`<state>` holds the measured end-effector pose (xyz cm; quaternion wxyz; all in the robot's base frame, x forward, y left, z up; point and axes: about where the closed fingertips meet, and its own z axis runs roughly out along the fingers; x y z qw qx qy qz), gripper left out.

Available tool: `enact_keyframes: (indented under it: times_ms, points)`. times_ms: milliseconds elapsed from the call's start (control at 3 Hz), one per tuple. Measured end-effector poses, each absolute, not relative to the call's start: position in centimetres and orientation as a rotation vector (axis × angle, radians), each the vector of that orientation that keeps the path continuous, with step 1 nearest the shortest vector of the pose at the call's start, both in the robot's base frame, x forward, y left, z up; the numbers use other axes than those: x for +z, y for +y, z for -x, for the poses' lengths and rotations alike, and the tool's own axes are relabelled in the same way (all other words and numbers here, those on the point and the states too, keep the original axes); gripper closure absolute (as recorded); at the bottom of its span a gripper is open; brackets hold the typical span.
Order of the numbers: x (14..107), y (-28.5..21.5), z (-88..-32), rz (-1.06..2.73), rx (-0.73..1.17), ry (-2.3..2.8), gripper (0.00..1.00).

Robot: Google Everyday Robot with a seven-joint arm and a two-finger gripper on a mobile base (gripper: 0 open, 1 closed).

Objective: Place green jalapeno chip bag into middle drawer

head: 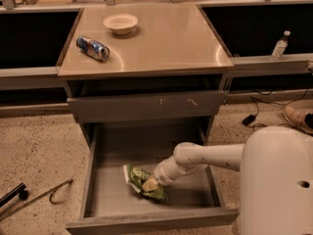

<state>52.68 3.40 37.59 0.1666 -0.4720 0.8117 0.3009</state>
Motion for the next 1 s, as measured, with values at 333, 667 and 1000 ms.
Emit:
enact_keyframes:
  times_ms: [333,667,1000]
  points:
    - [37.59,3.4,-52.68,1.344,0.857,2.311,0.59]
    - [37.59,3.4,-52.67,1.344,0.857,2.311,0.34]
    - [37.59,3.4,-52.67,1.344,0.857,2.311,0.11]
